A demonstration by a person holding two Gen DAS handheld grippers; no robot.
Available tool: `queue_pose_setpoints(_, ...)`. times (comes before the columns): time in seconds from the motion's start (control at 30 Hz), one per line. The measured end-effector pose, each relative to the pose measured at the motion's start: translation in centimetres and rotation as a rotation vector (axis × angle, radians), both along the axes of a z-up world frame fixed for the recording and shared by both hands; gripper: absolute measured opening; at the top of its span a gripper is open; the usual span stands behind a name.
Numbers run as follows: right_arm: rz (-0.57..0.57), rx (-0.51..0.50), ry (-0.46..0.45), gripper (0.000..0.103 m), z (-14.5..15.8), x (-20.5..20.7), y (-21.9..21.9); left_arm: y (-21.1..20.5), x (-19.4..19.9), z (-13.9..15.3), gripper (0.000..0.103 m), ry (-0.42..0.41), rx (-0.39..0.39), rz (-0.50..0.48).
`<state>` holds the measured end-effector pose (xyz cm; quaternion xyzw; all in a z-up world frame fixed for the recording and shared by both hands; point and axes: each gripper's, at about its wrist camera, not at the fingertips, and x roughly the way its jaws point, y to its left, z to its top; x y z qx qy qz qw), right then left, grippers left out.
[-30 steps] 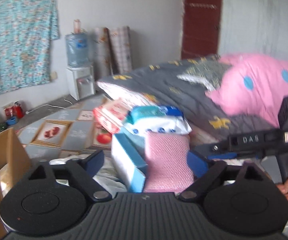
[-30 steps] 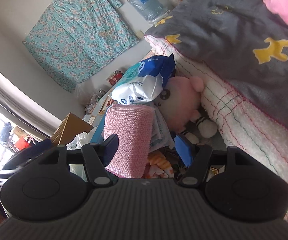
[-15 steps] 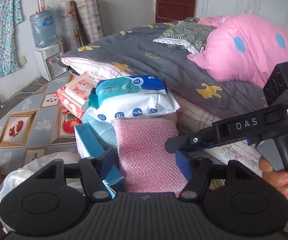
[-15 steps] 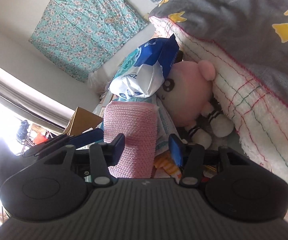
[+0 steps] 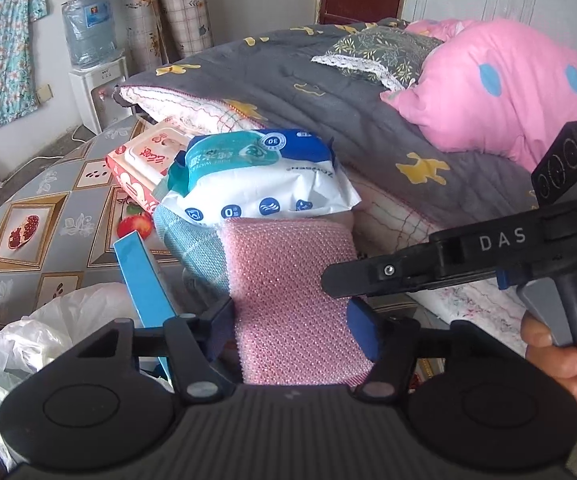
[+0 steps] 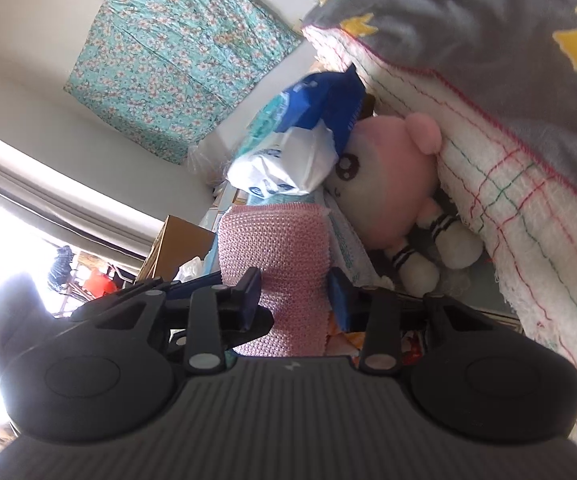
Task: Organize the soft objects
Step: 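Grasp the pink knitted pouch with the left gripper, then lower the pink pouch into the box beside the swab bag, release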
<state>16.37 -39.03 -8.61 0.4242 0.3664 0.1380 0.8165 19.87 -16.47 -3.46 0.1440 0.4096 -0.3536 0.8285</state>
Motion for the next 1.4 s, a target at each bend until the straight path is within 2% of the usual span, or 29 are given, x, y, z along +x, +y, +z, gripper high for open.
queue_pose_setpoints(0.3, -0.01, -0.084, -0.096, 0.036, 5.2, -3.3, 1.1, 1.4, -3.3, 4.0, 0.062, -0.095, -0.052, 0.006)
queue_pose_setpoints(0.53, 0.06, -0.122, -0.197, 0.036, 10.5, -4.1, 4.2, 5.0, -5.9, 8.3, 0.062, -0.202, -0.084, 0.085)
queue_pose_setpoints(0.73, 0.229, -0.149, -0.25, 0.036, 15.6, -1.6, 10.9, 11.8, -6.8, 11.7, 0.062, -0.269, -0.095, 0.238)
queue_pose_setpoints(0.93, 0.457, -0.178, -0.27, 0.036, 19.7, 3.2, 21.7, 20.9, -6.1, 14.0, 0.062, -0.279, -0.075, 0.453)
queue_pose_setpoints(1.13, 0.63, -0.167, -0.162, 0.036, 19.5, 8.9, 32.4, 29.6, -3.1, 12.5, 0.062, -0.197, -0.046, 0.64)
queue_pose_setpoints(1.4, 0.714, -0.207, 0.046, 0.036, 14.1, 18.0, 41.8, 36.8, 4.9, 7.2, 0.062, -0.047, 0.022, 0.745)
